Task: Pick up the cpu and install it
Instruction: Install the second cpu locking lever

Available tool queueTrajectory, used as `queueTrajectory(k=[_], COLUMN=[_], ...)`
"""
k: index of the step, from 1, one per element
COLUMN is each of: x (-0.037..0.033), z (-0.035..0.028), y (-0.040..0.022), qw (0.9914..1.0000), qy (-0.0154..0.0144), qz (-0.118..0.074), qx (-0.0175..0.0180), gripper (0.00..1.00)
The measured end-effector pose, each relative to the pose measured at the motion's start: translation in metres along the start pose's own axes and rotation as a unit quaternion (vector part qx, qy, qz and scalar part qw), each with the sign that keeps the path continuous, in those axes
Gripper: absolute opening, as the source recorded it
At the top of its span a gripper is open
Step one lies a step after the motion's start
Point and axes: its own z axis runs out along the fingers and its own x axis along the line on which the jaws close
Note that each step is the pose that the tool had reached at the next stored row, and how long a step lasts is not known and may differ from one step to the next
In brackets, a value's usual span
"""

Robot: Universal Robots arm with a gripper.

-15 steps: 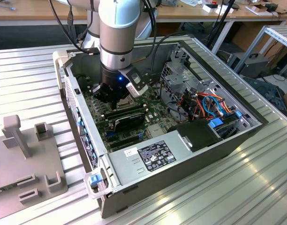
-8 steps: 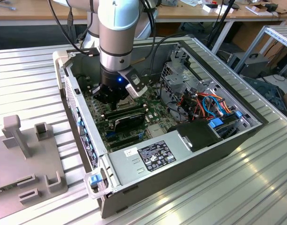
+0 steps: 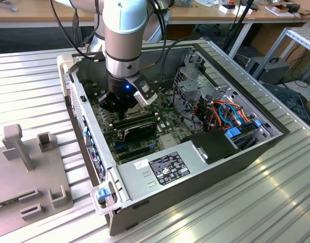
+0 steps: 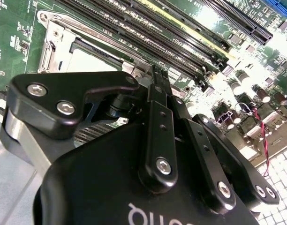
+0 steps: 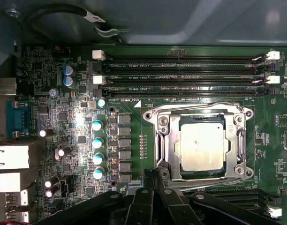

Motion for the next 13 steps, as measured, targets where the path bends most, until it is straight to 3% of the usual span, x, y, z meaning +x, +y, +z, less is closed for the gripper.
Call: queueTrajectory(k=[10, 13], x=[0.0000, 0.0003], z=[0.0003, 0.0011], y=[0.0007, 0.0005], qw=[1.00000, 1.00000], qy=[-0.0002, -0.0016], qz=[0.000, 0.000], qx=[-0.0020, -0.0024], gripper=[0.11, 0.11])
